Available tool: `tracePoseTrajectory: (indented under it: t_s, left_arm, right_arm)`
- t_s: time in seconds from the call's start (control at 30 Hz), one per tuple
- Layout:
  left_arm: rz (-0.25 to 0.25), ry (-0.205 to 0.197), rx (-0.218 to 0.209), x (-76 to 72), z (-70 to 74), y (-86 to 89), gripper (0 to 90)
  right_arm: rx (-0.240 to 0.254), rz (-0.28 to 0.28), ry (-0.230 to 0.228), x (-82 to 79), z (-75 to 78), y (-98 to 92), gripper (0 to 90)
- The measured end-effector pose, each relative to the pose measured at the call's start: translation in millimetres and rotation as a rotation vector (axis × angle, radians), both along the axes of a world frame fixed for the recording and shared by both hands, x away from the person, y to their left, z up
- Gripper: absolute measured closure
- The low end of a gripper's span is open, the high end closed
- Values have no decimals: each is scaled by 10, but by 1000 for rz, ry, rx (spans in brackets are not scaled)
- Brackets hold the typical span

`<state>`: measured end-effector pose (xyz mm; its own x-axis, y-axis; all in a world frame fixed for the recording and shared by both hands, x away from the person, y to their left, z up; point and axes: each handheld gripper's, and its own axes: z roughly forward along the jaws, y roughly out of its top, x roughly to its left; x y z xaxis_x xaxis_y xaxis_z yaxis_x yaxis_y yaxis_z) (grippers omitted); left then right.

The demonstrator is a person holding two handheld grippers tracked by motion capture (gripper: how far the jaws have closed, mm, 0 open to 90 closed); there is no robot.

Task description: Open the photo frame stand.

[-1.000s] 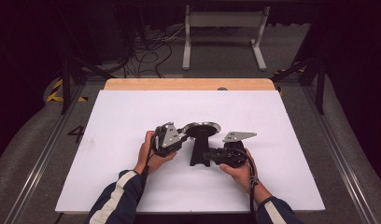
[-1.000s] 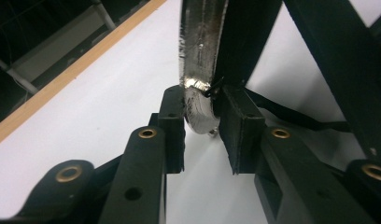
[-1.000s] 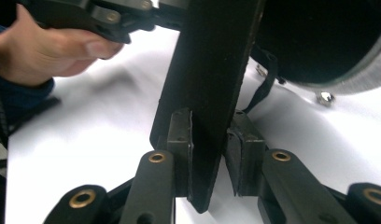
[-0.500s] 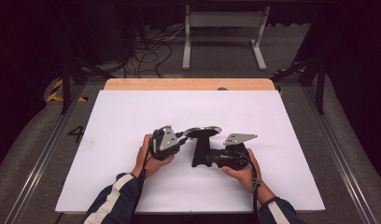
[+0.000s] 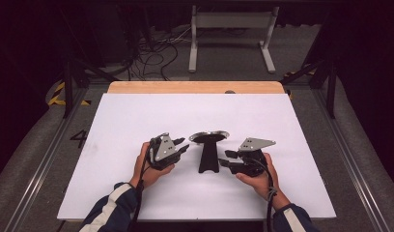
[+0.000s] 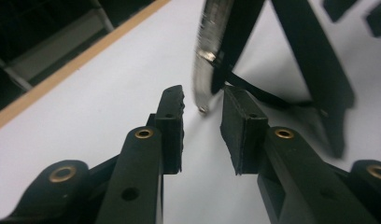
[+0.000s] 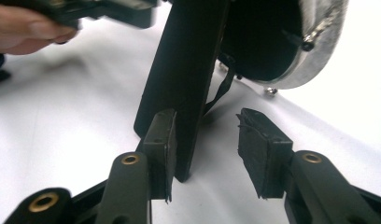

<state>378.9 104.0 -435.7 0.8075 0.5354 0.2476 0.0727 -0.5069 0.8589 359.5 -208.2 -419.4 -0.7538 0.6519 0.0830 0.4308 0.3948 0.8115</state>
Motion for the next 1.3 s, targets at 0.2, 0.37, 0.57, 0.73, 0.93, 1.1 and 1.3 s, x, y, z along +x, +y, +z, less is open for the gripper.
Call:
tracePoseTrajectory:
  t_s: [0.2, 0.37, 0.57, 0.73, 0.93, 1.1, 1.3]
  left_arm:
    - [-32, 19, 29, -227, 4, 263, 587]
    - [-15, 51, 20, -263, -32, 452, 539]
    - [11, 62, 30, -197, -67, 454, 491]
    - [23, 46, 10, -122, -53, 413, 489]
    - [5, 80, -25, -20, -32, 360, 479]
    - [-14, 74, -89, 118, 64, 204, 484]
    - [-44, 70, -94, 204, 80, 30, 486]
  right_arm:
    - [2, -4, -37, -58, 41, 18, 623]
    - [-13, 3, -72, -102, 65, 44, 752]
    - [-32, -5, -108, -147, 88, 93, 900]
    - [-71, -32, -137, -208, 110, 174, 900]
    - [-57, -46, -148, -265, 103, 245, 900]
    - [-46, -34, -166, -301, 90, 399, 900]
    - [-37, -49, -178, -326, -12, 567, 900]
